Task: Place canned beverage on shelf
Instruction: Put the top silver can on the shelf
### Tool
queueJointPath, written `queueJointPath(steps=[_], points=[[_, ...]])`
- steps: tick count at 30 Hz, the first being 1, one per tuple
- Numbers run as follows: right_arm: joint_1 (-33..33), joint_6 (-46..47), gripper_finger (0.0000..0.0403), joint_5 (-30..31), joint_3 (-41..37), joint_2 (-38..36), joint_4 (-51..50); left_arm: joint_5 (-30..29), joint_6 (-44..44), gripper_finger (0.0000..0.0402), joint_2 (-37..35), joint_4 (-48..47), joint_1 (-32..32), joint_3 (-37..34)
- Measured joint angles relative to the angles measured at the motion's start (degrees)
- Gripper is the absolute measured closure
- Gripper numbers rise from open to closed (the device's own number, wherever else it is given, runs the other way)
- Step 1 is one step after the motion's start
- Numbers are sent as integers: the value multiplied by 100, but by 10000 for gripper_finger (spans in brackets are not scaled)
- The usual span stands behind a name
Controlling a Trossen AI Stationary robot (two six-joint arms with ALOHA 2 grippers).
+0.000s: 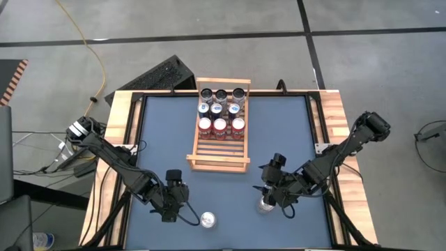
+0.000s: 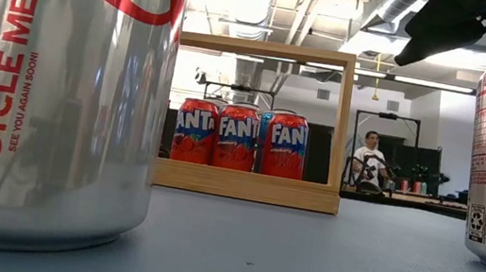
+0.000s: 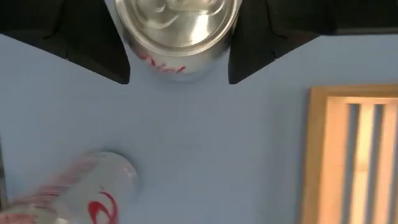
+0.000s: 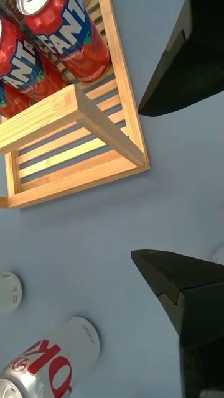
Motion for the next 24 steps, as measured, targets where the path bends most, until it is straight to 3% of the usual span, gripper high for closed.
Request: queueJointPath(steps=[9,24], points=[[0,2,65,-4,0,0,-2,36,0,83,4,126,0,19],[0,4,65,-11,-2,0,-2,327,-44,66,4,24,23,26]])
